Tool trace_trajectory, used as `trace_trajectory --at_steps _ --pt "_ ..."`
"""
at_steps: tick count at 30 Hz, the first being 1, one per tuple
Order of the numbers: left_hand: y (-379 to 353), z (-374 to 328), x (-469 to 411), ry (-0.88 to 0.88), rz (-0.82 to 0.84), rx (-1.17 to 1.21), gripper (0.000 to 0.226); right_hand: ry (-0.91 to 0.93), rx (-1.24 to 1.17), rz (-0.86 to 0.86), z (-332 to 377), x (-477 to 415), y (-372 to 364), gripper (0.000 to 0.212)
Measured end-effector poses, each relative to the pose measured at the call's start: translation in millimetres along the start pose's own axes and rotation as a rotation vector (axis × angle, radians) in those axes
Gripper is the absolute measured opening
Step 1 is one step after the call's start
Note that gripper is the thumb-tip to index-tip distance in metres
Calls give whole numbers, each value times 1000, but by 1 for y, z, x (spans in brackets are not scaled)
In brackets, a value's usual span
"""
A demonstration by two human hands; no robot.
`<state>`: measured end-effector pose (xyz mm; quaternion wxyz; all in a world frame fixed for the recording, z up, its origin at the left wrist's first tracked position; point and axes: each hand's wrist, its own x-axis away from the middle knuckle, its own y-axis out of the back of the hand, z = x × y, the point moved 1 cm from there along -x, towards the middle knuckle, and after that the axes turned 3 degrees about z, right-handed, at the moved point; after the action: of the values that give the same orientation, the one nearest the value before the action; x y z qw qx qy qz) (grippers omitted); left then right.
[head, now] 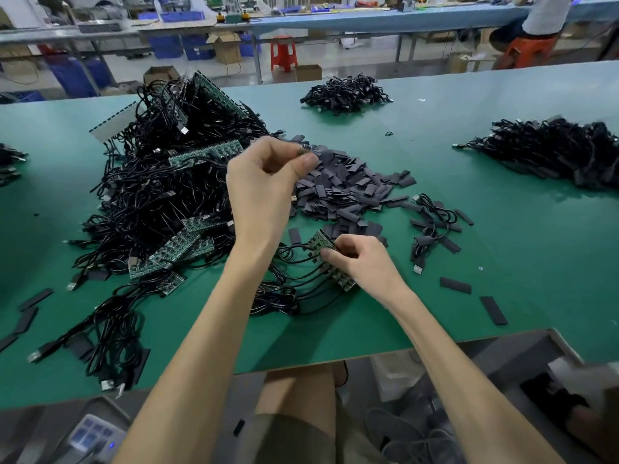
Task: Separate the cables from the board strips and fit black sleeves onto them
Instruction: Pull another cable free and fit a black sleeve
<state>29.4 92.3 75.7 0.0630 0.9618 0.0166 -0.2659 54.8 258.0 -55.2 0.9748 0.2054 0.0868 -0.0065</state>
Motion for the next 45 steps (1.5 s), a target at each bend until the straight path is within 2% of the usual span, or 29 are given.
trace_trajectory --at_steps 4,6,8,11,14,18,22,25,27,31,40,45 --pt "2 -13 -9 -13 -4 163 12 -12 -1 19 1 0 0 39" --pt "5 -10 -9 2 36 166 12 -22 9 22 1 1 0 31" --pt "3 -2 -5 22 146 72 13 -49 -15 10 1 0 0 28" --pt "-9 15 11 54 299 -123 11 -25 -76 -54 3 0 1 47" --pt "-24 34 32 101 348 -223 21 3 -118 -84 8 0 2 35" --pt "-38 47 50 125 399 -245 14 37 -280 -23 2 -1 2 49" --pt "-44 46 55 80 406 -304 15 59 -411 27 -1 1 3 47" --pt "-45 44 61 36 404 -372 15 50 -414 86 0 3 2 71" --pt "-44 42 64 36 395 -369 13 61 -429 111 3 4 2 77" --pt "-47 37 68 38 393 -316 11 93 -451 130 3 6 5 72" --pt "-47 35 70 -51 492 -268 15 147 -383 48 7 8 9 71" --pt "-43 41 73 -241 338 -416 20 76 -440 35 11 9 9 69"
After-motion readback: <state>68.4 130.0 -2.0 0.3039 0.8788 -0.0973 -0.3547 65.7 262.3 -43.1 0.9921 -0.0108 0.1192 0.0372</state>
